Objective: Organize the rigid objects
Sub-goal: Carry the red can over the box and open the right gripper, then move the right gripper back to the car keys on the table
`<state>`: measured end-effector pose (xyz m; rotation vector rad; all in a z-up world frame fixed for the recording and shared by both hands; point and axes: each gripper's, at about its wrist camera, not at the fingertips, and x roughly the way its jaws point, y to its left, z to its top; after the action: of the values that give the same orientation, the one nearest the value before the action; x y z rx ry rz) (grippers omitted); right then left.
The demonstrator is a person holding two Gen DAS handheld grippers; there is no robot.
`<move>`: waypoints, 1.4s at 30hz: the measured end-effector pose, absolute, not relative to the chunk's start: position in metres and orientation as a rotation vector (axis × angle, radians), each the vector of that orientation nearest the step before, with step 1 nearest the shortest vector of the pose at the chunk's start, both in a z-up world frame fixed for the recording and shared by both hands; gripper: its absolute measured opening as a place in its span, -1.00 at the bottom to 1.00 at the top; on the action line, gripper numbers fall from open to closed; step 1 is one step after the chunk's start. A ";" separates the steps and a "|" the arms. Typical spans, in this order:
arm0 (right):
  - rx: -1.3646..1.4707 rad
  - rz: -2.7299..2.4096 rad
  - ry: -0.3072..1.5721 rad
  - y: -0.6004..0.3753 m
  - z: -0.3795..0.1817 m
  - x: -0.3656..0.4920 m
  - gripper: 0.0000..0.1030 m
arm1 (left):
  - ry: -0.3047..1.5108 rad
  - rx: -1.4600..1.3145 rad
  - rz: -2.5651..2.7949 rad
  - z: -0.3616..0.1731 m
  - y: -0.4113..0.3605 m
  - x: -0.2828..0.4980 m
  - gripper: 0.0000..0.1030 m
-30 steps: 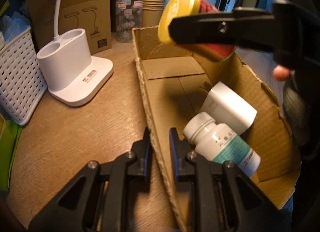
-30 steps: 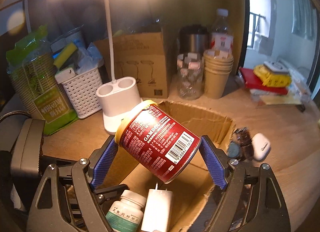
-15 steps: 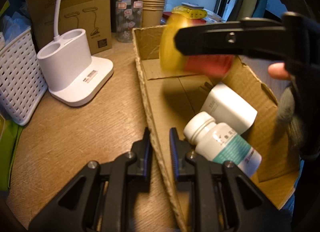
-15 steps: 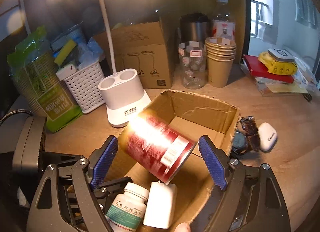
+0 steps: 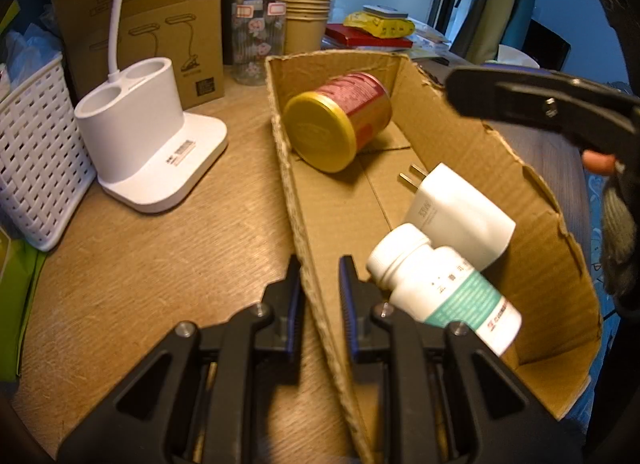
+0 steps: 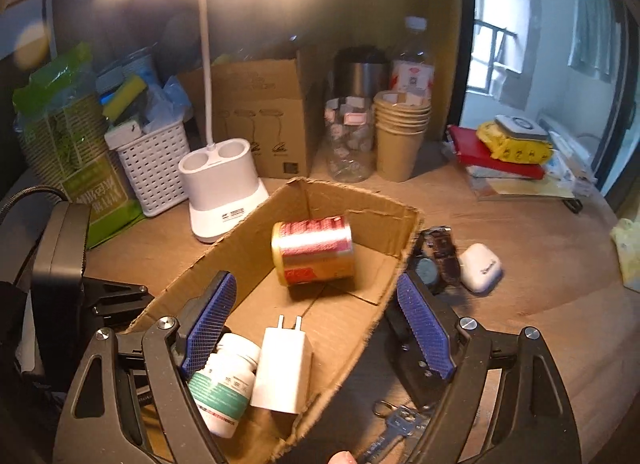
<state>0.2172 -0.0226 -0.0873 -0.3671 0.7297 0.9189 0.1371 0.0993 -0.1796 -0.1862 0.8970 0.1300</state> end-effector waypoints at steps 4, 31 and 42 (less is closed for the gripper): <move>-0.338 0.894 0.695 -0.037 -0.077 0.217 0.66 | 0.897 -0.186 0.130 -0.180 0.099 0.137 -0.63; -0.328 0.706 0.708 -0.113 -0.107 0.236 0.66 | 0.897 -0.187 0.130 -0.180 0.099 0.137 -0.62; -0.314 0.695 0.770 -0.112 -0.139 0.250 0.66 | 0.897 -0.187 0.129 -0.180 0.099 0.137 -0.62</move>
<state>0.2498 -0.1123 -0.1393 -0.3140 0.7702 0.6955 0.1369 0.0994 -0.1795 -0.1867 0.8967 0.1291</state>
